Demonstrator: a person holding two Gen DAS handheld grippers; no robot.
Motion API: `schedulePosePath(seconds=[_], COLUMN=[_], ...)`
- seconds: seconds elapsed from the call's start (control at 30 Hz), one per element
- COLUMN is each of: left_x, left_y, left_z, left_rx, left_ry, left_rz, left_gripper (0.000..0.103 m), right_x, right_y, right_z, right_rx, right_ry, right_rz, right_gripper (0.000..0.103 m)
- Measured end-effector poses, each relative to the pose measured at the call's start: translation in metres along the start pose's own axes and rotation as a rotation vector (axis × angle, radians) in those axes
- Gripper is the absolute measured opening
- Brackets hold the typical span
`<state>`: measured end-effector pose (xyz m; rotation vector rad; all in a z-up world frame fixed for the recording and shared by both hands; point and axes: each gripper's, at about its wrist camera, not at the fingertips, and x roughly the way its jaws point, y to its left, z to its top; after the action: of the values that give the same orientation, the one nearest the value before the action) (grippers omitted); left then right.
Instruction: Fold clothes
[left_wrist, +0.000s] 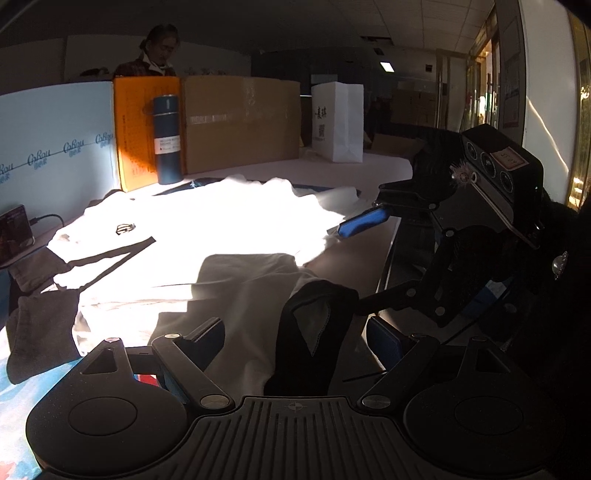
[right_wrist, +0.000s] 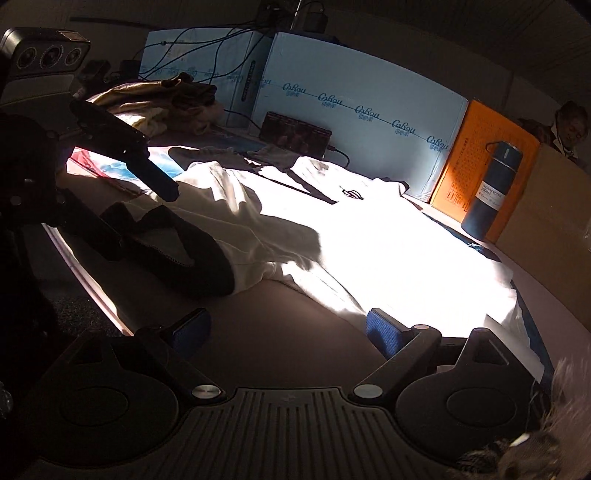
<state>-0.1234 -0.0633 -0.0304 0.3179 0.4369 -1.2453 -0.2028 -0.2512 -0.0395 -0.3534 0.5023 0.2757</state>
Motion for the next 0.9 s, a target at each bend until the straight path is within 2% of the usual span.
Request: schedulePosePath(seconds=[0.1, 0.2, 0.3, 0.4, 0.53, 0.57, 0.63, 0.73, 0.9], left_x=[0.0, 0.001, 0.006, 0.007, 0.008, 0.007, 0.008, 0.004, -0.01], left_y=[0.0, 0.0, -0.003, -0.004, -0.002, -0.001, 0.004, 0.016, 0.043], left_z=[0.0, -0.003, -0.006, -0.008, -0.011, -0.011, -0.011, -0.007, 0.01], left_rx=[-0.001, -0.005, 0.006, 0.02, 0.029, 0.026, 0.025, -0.02, -0.164], left_ry=[-0.002, -0.01, 0.002, 0.004, -0.006, -0.014, -0.022, -0.066, -0.213], left_rz=[0.01, -0.01, -0.005, 0.011, 0.047, 0.064, 0.105, 0.149, 0.144], left_gripper=[0.086, 0.086, 0.086, 0.086, 0.084, 0.078, 0.022, 0.004, 0.002], right_x=[0.005, 0.01, 0.018, 0.024, 0.024, 0.025, 0.026, 0.024, 0.026], right_y=[0.003, 0.004, 0.005, 0.0, -0.019, -0.023, -0.029, -0.032, -0.035], right_z=[0.005, 0.009, 0.011, 0.017, 0.022, 0.022, 0.022, 0.02, 0.017], right_rx=[-0.025, -0.019, 0.02, 0.076, 0.207, 0.231, 0.264, 0.258, 0.168], right_ry=[-0.022, -0.054, -0.086, -0.109, -0.171, -0.179, -0.181, -0.169, -0.059], right_rz=[0.05, 0.09, 0.119, 0.112, 0.127, 0.132, 0.13, 0.112, 0.054], right_gripper=[0.091, 0.091, 0.091, 0.091, 0.091, 0.091, 0.091, 0.091, 0.091])
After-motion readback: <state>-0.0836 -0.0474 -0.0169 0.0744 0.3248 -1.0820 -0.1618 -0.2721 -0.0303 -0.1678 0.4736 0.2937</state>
